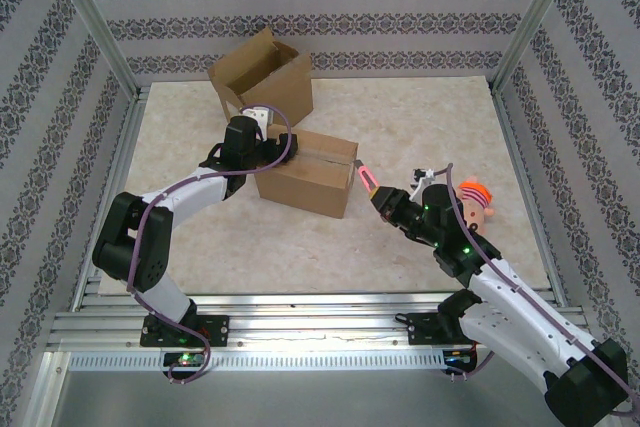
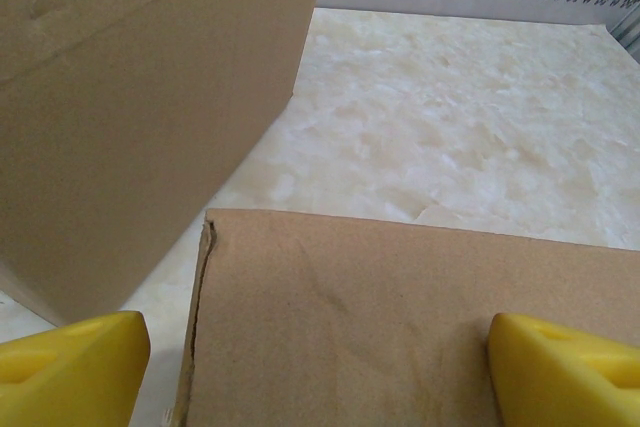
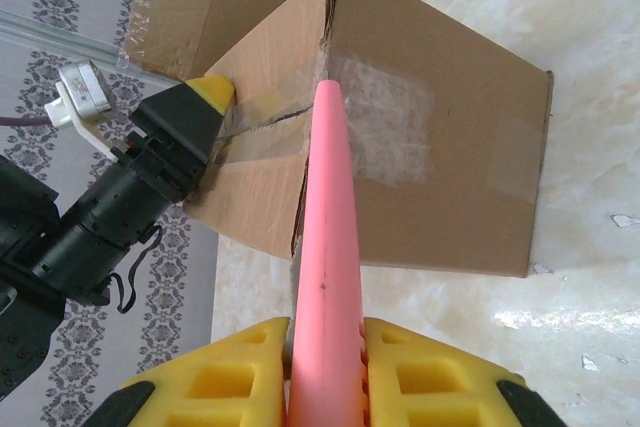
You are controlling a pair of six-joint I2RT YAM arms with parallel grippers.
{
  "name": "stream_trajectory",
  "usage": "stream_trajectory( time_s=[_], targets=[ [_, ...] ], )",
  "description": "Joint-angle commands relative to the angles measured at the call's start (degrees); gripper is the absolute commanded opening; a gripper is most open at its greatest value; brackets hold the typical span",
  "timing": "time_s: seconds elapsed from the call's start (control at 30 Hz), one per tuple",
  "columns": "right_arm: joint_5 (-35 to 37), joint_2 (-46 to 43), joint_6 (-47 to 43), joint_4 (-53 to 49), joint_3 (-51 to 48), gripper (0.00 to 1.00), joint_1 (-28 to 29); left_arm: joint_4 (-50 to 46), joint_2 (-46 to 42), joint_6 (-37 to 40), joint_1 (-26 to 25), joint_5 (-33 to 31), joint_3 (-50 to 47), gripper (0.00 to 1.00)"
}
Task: Unpack the express box
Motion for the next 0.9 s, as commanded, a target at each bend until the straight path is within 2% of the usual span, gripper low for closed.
stream_trajectory(
  time_s=[0.0, 0.87],
  targets=[
    [-1.63, 0.13, 0.37, 4.54, -0.7, 0.0, -0.58, -17.5, 6.75, 0.15, -0.62, -0.65, -5.39, 0.87],
    [-0.15, 0.96, 0.82, 5.59, -1.04, 0.0, -2.01, -17.51, 6.8, 0.21, -0.62, -0.5, -5.46, 0.87]
  ],
)
